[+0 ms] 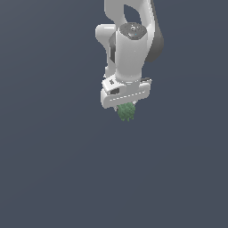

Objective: Pick up the object and move it to a goal position.

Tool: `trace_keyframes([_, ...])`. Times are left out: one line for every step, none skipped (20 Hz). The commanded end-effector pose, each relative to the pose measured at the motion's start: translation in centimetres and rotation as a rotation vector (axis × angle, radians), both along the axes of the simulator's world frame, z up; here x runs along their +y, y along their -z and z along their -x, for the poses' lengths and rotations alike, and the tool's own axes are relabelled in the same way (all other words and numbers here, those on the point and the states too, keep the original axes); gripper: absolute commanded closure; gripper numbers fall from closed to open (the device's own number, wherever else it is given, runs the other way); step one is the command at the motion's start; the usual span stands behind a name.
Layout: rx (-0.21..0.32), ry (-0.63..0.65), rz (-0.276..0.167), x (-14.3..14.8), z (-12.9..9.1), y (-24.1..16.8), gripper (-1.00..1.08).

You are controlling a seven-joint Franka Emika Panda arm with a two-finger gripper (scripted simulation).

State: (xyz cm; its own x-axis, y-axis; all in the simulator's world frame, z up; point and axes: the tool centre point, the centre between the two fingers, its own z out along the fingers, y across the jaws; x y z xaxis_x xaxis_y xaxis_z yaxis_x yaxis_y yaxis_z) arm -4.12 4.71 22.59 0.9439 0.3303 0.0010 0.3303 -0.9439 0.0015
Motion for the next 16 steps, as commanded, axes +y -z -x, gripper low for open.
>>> trace_keyframes([0.001, 0.000, 0.000, 1.4, -0.5, -2.5, 1.08])
trace_keyframes([0.001, 0.000, 0.000, 2.0, -0.8, -3.5, 1.08])
trace_keyframes([0.001, 0.000, 0.000, 2.5, -1.0, -4.4, 1.08])
trace_keyframes([0.001, 0.000, 0.000, 3.1, -1.3, -5.4, 1.08])
trace_keyframes([0.001, 0.000, 0.000, 3.6, -1.5, -6.4, 1.08])
trace_keyframes([0.001, 0.000, 0.000, 4.2, -1.8, -7.3, 1.08])
trace_keyframes([0.001, 0.000, 0.000, 4.7, -2.0, -8.2, 1.08])
trace_keyframes([0.001, 0.000, 0.000, 5.2, -2.2, -9.1, 1.08])
trace_keyframes([0.001, 0.000, 0.000, 5.7, -2.5, -9.9, 1.08])
trace_keyframes([0.001, 0.000, 0.000, 6.1, -2.7, -10.7, 1.08])
trace_keyframes([0.001, 0.000, 0.000, 6.6, -2.9, -11.5, 1.08])
trace_keyframes([0.001, 0.000, 0.000, 7.0, -3.1, -12.3, 1.08])
trace_keyframes([0.001, 0.000, 0.000, 7.5, -3.3, -13.0, 1.08])
trace_keyframes([0.001, 0.000, 0.000, 7.9, -3.5, -13.7, 1.08])
trace_keyframes([0.001, 0.000, 0.000, 8.3, -3.7, -14.4, 1.08])
trace_keyframes([0.001, 0.000, 0.000, 8.6, -3.9, -15.0, 1.08])
